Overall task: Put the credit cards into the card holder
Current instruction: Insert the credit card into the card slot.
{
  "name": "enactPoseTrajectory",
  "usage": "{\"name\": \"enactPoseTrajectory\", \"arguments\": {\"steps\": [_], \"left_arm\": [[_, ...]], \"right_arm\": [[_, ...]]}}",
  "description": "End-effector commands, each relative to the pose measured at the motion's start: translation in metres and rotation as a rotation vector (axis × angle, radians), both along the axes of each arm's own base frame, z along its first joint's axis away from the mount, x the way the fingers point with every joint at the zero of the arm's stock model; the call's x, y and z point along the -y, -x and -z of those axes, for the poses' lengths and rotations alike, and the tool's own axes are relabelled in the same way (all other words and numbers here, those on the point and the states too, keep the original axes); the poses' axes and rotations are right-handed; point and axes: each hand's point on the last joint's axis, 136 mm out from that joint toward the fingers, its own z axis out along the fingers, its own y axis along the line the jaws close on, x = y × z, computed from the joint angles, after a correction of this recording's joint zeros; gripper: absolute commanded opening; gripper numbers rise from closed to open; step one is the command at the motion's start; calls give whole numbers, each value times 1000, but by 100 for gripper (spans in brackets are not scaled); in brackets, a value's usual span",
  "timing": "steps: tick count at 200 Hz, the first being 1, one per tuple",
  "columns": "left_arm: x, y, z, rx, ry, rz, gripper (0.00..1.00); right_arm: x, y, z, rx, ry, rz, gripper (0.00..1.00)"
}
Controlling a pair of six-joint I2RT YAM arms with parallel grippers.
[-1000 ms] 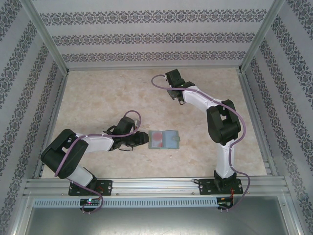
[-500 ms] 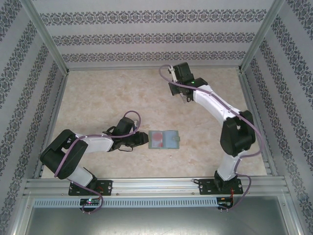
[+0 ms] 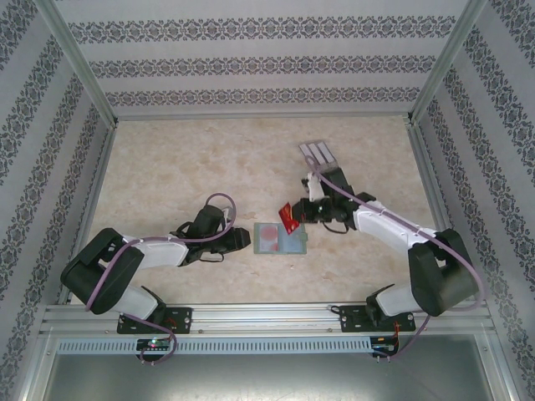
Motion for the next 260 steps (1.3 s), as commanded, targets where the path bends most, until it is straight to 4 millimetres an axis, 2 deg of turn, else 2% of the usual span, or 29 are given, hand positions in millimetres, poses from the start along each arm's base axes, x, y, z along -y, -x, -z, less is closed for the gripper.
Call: {"name": "enactPoseTrajectory", "arguments": {"steps": [1, 37, 64, 118, 137, 170, 227, 260], "left_arm": [[-18, 18, 25, -63, -96, -11, 39], [-15, 17, 20, -49, -94, -2, 39], [-13, 19, 26, -72, -99, 7, 39], [-16, 19, 24, -61, -108, -15, 38], [-18, 17, 20, -49, -117, -19, 38], [-15, 17, 24, -65, -112, -11, 38], [-10, 15, 24, -71, -108, 4, 38], [-6, 16, 30, -95, -102, 19, 37]], "right_arm": [[-12, 22, -11, -90, -191, -68, 0], [-5, 36, 3, -193, -270, -93, 0], [-7, 38, 11, -226, -281, -100, 0], [0, 34, 34, -253, -228, -73, 0], [4, 31, 36, -251, -221, -51, 0], [10, 27, 40, -237, -196, -28, 0], [5, 22, 45, -263, -217, -27, 0], [3, 21, 44, -268, -232, -31, 0]]}}
